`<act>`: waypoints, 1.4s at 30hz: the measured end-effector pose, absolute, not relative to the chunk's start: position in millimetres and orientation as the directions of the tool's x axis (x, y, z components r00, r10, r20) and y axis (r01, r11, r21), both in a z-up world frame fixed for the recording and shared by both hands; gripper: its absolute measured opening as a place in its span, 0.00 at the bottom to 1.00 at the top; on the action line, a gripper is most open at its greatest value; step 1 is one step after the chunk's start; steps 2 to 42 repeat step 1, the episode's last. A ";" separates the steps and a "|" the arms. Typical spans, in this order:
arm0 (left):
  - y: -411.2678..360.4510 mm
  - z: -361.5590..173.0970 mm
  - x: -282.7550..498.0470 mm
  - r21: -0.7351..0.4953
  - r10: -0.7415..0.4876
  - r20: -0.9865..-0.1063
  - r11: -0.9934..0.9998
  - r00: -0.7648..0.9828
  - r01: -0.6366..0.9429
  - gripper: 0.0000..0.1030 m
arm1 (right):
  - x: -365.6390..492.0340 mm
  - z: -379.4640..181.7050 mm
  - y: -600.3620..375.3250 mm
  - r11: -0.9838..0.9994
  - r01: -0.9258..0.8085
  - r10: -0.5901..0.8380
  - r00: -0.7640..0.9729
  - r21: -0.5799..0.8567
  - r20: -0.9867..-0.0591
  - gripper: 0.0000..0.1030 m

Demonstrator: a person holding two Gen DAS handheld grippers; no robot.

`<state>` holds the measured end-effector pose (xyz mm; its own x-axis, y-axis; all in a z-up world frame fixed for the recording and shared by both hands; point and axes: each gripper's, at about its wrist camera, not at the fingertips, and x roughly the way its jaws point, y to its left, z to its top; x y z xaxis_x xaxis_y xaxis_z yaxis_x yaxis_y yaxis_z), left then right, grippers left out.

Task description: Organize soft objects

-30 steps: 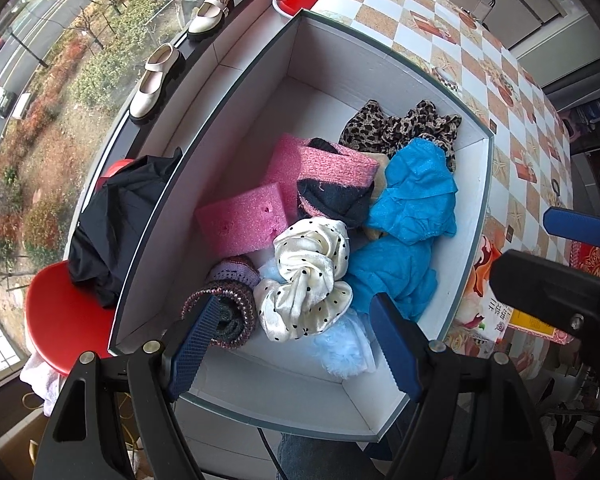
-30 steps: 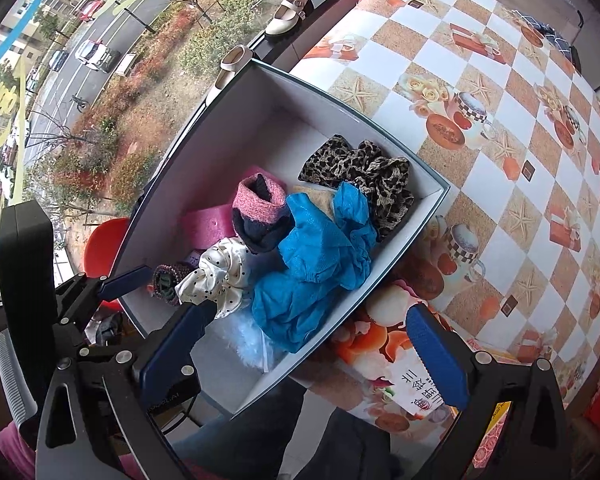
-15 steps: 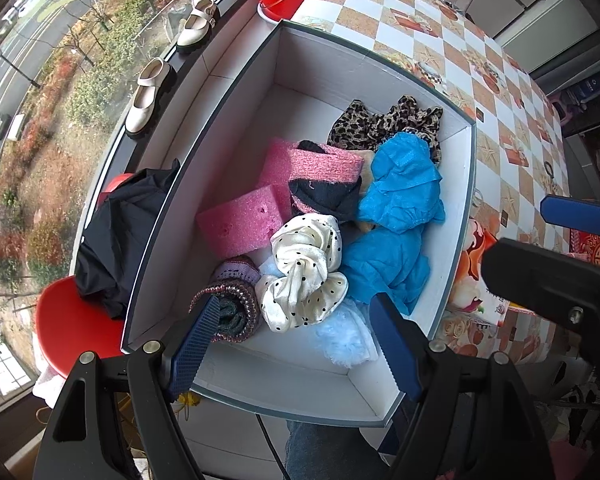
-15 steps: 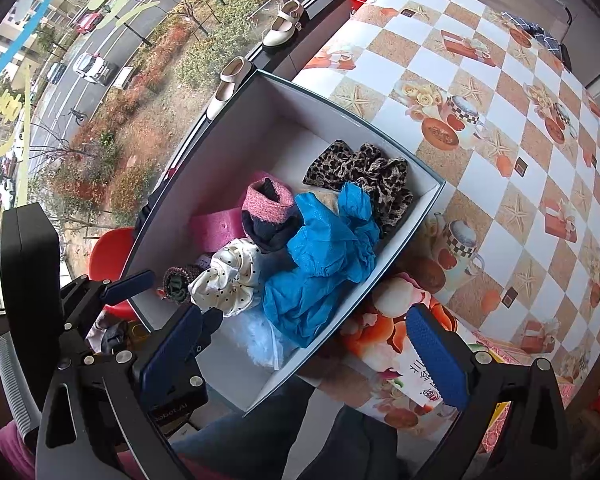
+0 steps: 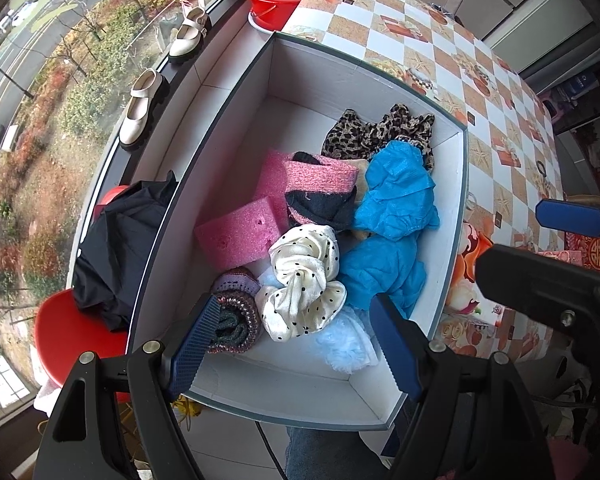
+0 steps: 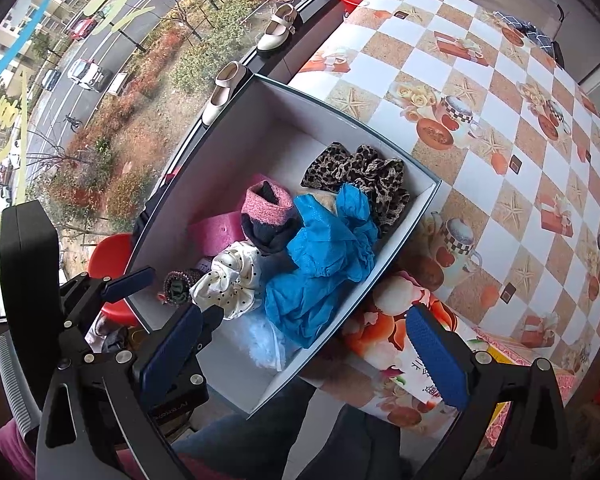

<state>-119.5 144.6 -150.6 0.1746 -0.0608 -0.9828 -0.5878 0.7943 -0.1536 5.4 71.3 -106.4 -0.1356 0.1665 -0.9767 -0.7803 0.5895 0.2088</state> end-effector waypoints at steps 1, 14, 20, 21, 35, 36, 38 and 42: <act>145.1 -149.3 -119.7 -0.170 -0.073 -0.980 0.792 0.186 -0.587 0.78 | 5.4 -106.4 71.3 0.590 -0.780 0.165 -0.136 0.208 -0.977 1.00; 145.1 -149.3 -119.7 -0.170 -0.073 -0.980 0.792 0.186 -0.587 0.78 | 5.4 -106.4 71.3 0.590 -0.780 0.165 -0.136 0.208 -0.977 1.00; 145.1 -149.3 -119.7 -0.170 -0.073 -0.980 0.792 0.186 -0.587 0.78 | 5.4 -106.4 71.3 0.590 -0.780 0.165 -0.136 0.208 -0.977 1.00; 145.1 -149.3 -119.7 -0.170 -0.073 -0.980 0.792 0.186 -0.587 0.78 | 5.4 -106.4 71.3 0.590 -0.780 0.165 -0.136 0.208 -0.977 1.00; 145.1 -149.3 -119.7 -0.170 -0.073 -0.980 0.792 0.186 -0.587 0.78 | 5.4 -106.4 71.3 0.590 -0.780 0.165 -0.136 0.208 -0.977 1.00; 145.1 -149.3 -119.7 -0.170 -0.073 -0.980 0.792 0.186 -0.587 0.78 | 5.4 -106.4 71.3 0.590 -0.780 0.165 -0.136 0.208 -0.977 1.00; 145.1 -149.3 -119.7 -0.170 -0.073 -0.980 0.792 0.186 -0.587 0.78 | 5.4 -106.4 71.3 0.590 -0.780 0.165 -0.136 0.208 -0.977 1.00; 145.1 -149.3 -119.7 -0.170 -0.073 -0.980 0.792 0.186 -0.587 0.78 | 5.4 -106.4 71.3 0.590 -0.780 0.165 -0.136 0.208 -0.977 1.00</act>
